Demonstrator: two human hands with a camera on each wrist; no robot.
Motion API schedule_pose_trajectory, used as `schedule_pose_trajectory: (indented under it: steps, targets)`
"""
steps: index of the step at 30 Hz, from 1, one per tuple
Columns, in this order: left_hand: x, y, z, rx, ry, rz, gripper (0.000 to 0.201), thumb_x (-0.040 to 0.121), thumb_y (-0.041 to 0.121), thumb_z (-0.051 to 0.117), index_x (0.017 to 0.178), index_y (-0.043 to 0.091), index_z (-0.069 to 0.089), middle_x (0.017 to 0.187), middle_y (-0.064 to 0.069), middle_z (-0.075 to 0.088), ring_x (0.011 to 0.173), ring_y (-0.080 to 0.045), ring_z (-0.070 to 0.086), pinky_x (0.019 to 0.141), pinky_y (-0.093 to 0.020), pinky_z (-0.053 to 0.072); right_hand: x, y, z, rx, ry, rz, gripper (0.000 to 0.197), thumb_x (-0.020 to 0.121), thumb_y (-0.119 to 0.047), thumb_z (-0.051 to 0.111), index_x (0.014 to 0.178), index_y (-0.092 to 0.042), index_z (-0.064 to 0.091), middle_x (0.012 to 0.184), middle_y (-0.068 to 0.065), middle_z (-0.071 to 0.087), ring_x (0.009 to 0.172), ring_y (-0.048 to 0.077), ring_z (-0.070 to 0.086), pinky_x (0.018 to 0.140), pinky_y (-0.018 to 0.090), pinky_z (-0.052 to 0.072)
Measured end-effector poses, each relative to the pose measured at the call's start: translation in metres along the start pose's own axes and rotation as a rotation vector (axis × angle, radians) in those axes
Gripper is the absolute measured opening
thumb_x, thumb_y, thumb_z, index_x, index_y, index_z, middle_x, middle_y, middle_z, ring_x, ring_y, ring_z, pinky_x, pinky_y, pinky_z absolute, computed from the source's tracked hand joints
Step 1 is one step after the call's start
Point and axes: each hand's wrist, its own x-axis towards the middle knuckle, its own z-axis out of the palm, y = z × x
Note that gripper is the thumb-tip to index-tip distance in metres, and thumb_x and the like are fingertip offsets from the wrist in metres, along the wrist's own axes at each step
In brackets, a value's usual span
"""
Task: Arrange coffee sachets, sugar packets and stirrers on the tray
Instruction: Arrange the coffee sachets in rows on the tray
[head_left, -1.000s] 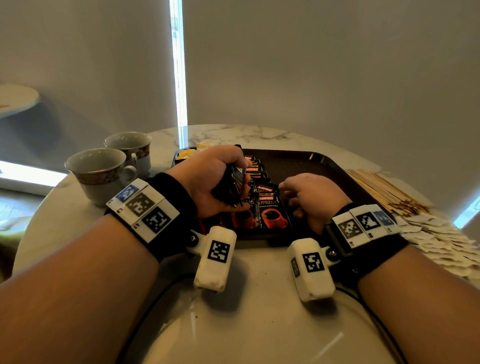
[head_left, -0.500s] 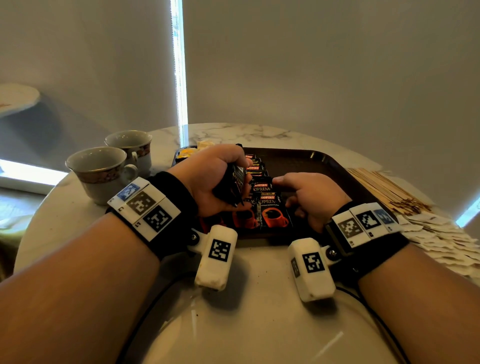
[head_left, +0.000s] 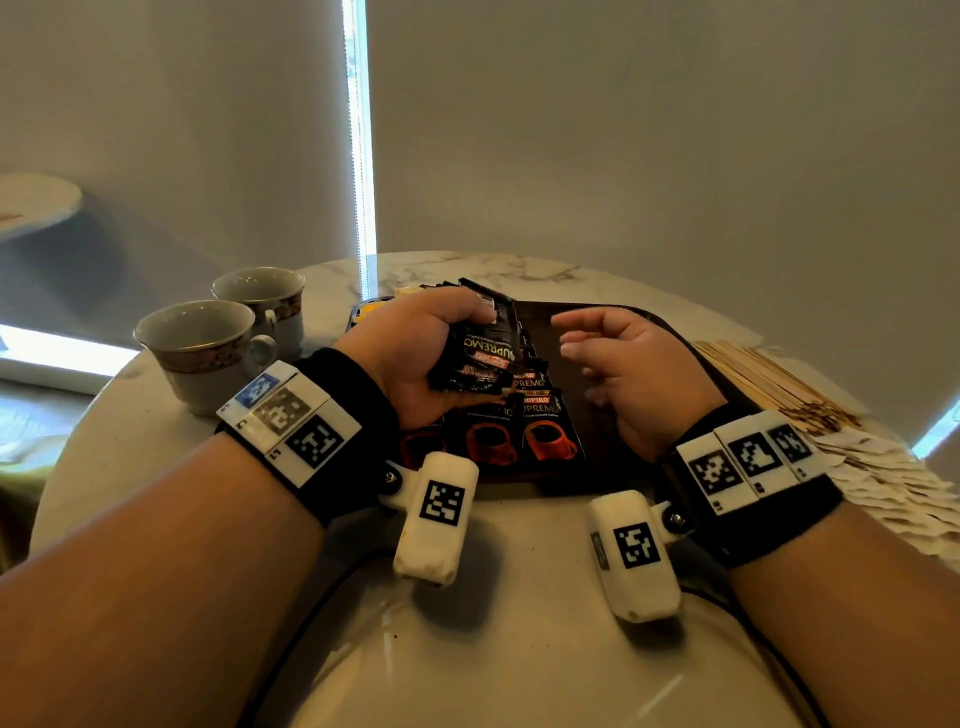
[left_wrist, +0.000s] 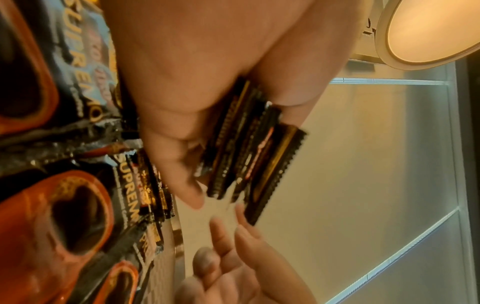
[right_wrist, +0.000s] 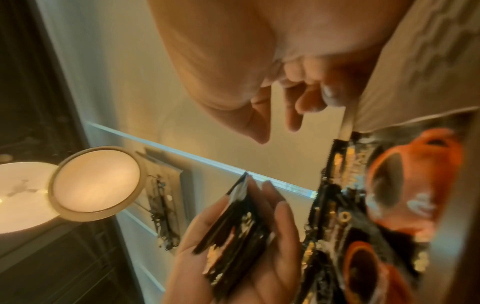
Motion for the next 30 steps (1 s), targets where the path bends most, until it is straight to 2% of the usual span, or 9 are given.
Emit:
schedule_pose_trajectory:
  steps: [4, 7, 11, 14, 17, 19, 21, 25, 30]
  targets:
    - [-0.004, 0.002, 0.002, -0.027, 0.022, 0.035, 0.037, 0.099, 0.014, 0.054, 0.133, -0.002, 0.055, 0.102, -0.021, 0.07, 0.081, -0.032, 0.072, 0.068, -0.038, 0.063, -0.013, -0.011, 0.006, -0.008, -0.198, -0.129, 0.048, 0.086, 0.017, 0.058, 0.107, -0.024, 0.071, 0.1, 0.001, 0.063, 0.062, 0.001, 0.06, 0.058, 0.018, 0.054]
    - [-0.005, 0.002, 0.002, -0.036, 0.002, 0.042, 0.027, 0.101, 0.017, 0.054, 0.121, -0.001, 0.059, 0.09, -0.019, 0.073, 0.073, -0.03, 0.074, 0.062, -0.036, 0.063, -0.017, -0.011, 0.007, -0.052, -0.284, -0.137, 0.052, 0.084, 0.012, 0.066, 0.108, -0.032, 0.076, 0.087, 0.003, 0.066, 0.083, 0.022, 0.066, 0.084, 0.044, 0.061]
    - [-0.004, -0.001, 0.002, 0.009, -0.047, 0.028, 0.027, 0.102, 0.02, 0.054, 0.118, 0.001, 0.062, 0.093, -0.016, 0.074, 0.077, -0.027, 0.074, 0.066, -0.034, 0.062, -0.013, -0.007, 0.01, -0.041, -0.231, -0.155, 0.037, 0.08, 0.0, 0.075, 0.103, -0.029, 0.079, 0.094, 0.019, 0.065, 0.099, 0.049, 0.066, 0.09, 0.061, 0.056]
    - [-0.002, -0.003, 0.003, 0.034, -0.047, 0.018, 0.023, 0.102, 0.022, 0.055, 0.113, 0.003, 0.063, 0.087, -0.013, 0.072, 0.073, -0.024, 0.072, 0.066, -0.033, 0.062, -0.013, -0.006, 0.011, -0.003, -0.198, -0.221, 0.024, 0.08, -0.006, 0.075, 0.097, -0.022, 0.08, 0.103, 0.028, 0.069, 0.098, 0.042, 0.07, 0.088, 0.056, 0.057]
    - [-0.002, -0.003, 0.003, 0.027, -0.042, -0.011, 0.033, 0.098, 0.032, 0.061, 0.12, 0.006, 0.064, 0.096, -0.015, 0.067, 0.084, -0.027, 0.068, 0.082, -0.041, 0.058, -0.016, -0.011, 0.011, 0.052, -0.14, -0.288, 0.018, 0.087, 0.006, 0.066, 0.095, -0.008, 0.074, 0.086, 0.001, 0.077, 0.082, 0.011, 0.074, 0.07, 0.023, 0.058]
    - [-0.002, -0.002, 0.002, -0.026, -0.045, -0.044, 0.049, 0.088, 0.041, 0.07, 0.125, 0.01, 0.063, 0.096, -0.013, 0.062, 0.081, -0.025, 0.063, 0.081, -0.04, 0.056, -0.016, -0.014, 0.011, 0.088, -0.055, -0.312, 0.018, 0.09, 0.007, 0.061, 0.094, -0.008, 0.07, 0.073, -0.011, 0.074, 0.065, -0.001, 0.068, 0.057, 0.013, 0.051]
    - [-0.001, 0.001, 0.001, -0.091, -0.03, -0.056, 0.049, 0.079, 0.044, 0.074, 0.114, 0.013, 0.061, 0.082, -0.006, 0.059, 0.068, -0.016, 0.058, 0.067, -0.031, 0.054, -0.013, -0.013, 0.01, 0.039, 0.057, -0.34, 0.017, 0.094, -0.002, 0.063, 0.091, -0.017, 0.07, 0.072, -0.011, 0.074, 0.059, 0.001, 0.063, 0.057, 0.017, 0.05]
    - [0.0, 0.004, -0.004, -0.102, 0.03, 0.014, 0.037, 0.087, 0.033, 0.072, 0.116, 0.013, 0.058, 0.079, -0.002, 0.058, 0.065, -0.013, 0.055, 0.06, -0.027, 0.052, -0.007, -0.01, 0.007, 0.081, 0.151, -0.305, 0.01, 0.095, -0.008, 0.063, 0.095, -0.017, 0.068, 0.085, 0.001, 0.075, 0.067, 0.019, 0.065, 0.061, 0.03, 0.054]
    - [-0.001, 0.001, -0.002, 0.002, -0.07, 0.059, 0.049, 0.081, 0.031, 0.071, 0.128, 0.019, 0.064, 0.103, -0.008, 0.073, 0.091, -0.03, 0.073, 0.079, -0.048, 0.061, -0.008, -0.009, 0.009, 0.208, 0.084, -0.237, 0.011, 0.093, -0.004, 0.065, 0.103, -0.009, 0.067, 0.103, 0.022, 0.073, 0.096, 0.04, 0.072, 0.084, 0.055, 0.059]
